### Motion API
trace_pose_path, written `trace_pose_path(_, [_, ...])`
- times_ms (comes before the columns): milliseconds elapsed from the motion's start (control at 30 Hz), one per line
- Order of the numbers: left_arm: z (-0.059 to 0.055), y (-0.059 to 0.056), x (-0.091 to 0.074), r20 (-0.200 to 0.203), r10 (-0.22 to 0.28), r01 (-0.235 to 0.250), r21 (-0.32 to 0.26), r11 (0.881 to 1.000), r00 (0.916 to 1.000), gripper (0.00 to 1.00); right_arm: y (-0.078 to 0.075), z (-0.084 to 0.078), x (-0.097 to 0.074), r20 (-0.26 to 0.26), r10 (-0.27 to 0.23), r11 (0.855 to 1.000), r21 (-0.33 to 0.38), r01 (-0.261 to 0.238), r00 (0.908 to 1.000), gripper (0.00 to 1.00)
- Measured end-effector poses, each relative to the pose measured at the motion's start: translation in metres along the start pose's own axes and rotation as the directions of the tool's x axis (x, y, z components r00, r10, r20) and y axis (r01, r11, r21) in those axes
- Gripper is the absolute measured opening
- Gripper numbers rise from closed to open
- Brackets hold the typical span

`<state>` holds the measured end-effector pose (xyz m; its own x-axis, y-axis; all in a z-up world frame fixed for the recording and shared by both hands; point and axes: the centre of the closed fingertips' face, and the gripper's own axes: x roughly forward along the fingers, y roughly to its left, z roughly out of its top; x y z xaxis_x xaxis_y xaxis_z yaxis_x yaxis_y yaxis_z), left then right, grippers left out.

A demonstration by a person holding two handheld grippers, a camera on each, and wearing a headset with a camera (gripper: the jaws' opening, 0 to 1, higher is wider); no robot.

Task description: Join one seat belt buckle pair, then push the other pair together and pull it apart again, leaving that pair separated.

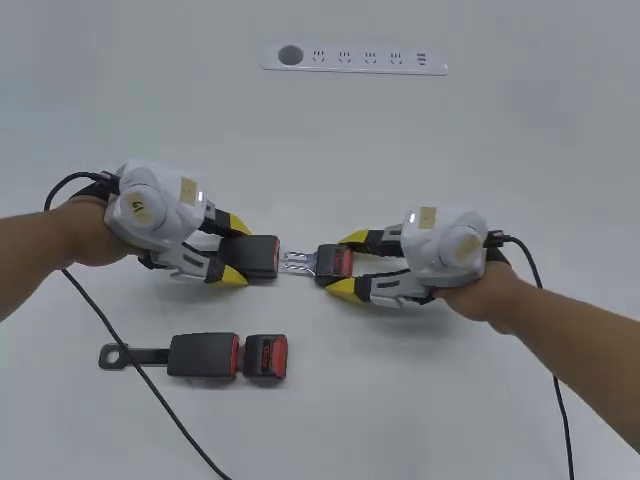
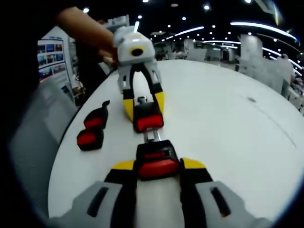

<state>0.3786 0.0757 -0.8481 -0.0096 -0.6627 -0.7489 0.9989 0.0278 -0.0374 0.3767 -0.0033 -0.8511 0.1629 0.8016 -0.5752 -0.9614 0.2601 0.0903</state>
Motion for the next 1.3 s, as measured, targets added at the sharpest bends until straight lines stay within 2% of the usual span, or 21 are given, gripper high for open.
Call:
trace_pose_path(67, [0.000,0.000,0.000,-0.001,-0.001,0.001,0.002,1.000,1.0000,0.34,-0.001,0.001,0.003,-0.012,-0.011,1.000,-0.013,0.011,0.9999,0.35])
trace_pose_path(133, [0.000,0.000,0.000,-0.008,-0.004,0.004,0.006,1.000,1.0000,0.34,0.002,0.004,0.008,-0.017,-0.005,1.000,-0.011,0.005,0.9998,0.35])
trace_pose_path(233, [-0.001,-0.001,0.000,-0.019,-0.011,0.011,0.012,1.000,0.9998,0.34,0.003,0.007,0.014,-0.048,-0.002,0.999,-0.046,0.000,0.9988,0.35])
trace_pose_path(333, [-0.002,-0.002,0.001,-0.020,-0.011,0.012,0.017,1.000,0.9997,0.34,0.002,0.006,0.012,-0.039,0.009,1.000,-0.020,-0.010,0.9992,0.35])
trace_pose_path(433, [-0.002,-0.003,0.002,-0.035,-0.018,0.020,0.047,0.999,0.9992,0.34,0.003,0.007,0.013,-0.057,0.015,1.000,-0.018,-0.016,0.9982,0.35])
trace_pose_path(600, [-0.001,-0.003,0.002,-0.035,-0.022,0.024,0.055,0.998,0.9991,0.34,0.004,0.008,0.014,-0.078,0.020,1.000,-0.014,-0.021,0.9967,0.34])
trace_pose_path(700, [-0.001,-0.003,0.002,-0.045,-0.026,0.029,0.063,0.998,0.9986,0.34,0.007,0.014,0.023,-0.069,0.024,1.000,0.004,-0.023,0.9973,0.34])
trace_pose_path(733, [0.000,-0.004,0.002,-0.051,-0.029,0.033,0.069,0.997,0.9983,0.34,0.009,0.015,0.027,-0.080,0.013,1.000,-0.023,-0.015,0.9967,0.34])
trace_pose_path(867, [0.000,-0.003,0.001,-0.049,-0.032,0.035,0.076,0.996,0.9983,0.34,0.010,0.015,0.028,-0.082,-0.003,1.000,-0.001,0.003,0.9966,0.34])
trace_pose_path(933, [0.000,-0.003,0.001,-0.054,-0.033,0.037,0.079,0.996,0.9980,0.34,0.010,0.015,0.029,-0.102,-0.015,1.000,-0.009,0.015,0.9946,0.34])
trace_pose_path(1300, [0.001,-0.002,0.001,-0.061,-0.033,0.037,0.069,0.997,0.9976,0.34,0.008,0.014,0.029,-0.154,-0.032,0.999,-0.027,0.028,0.9876,0.34])
